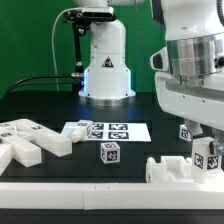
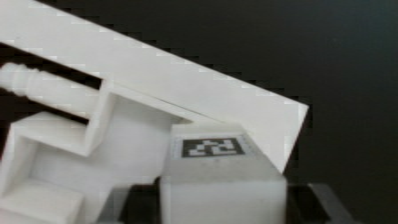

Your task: Assemble chair

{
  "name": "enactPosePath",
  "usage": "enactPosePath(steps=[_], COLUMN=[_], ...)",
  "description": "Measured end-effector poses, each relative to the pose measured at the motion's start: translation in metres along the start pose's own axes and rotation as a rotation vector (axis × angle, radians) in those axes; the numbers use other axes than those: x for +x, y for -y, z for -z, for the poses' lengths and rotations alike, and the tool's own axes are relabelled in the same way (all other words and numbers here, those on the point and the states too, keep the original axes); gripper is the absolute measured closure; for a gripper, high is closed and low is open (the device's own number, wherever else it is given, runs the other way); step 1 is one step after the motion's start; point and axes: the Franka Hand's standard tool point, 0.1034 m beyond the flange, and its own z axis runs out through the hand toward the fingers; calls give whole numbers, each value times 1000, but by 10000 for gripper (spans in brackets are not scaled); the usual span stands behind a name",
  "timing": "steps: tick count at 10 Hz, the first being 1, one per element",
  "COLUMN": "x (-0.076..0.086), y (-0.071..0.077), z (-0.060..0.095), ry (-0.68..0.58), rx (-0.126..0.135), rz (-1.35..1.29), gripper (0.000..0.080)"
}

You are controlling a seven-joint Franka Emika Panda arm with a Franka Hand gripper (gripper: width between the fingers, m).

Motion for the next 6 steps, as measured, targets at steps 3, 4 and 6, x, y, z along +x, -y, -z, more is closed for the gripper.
enactPosePath(steps=[3,4,6], x=[0,1,2], y=[3,3,3], z=[-1,-1,0], ry=[31,40,48], rx=[45,68,76], rz=[-391,-532,-678], gripper=[512,512,512])
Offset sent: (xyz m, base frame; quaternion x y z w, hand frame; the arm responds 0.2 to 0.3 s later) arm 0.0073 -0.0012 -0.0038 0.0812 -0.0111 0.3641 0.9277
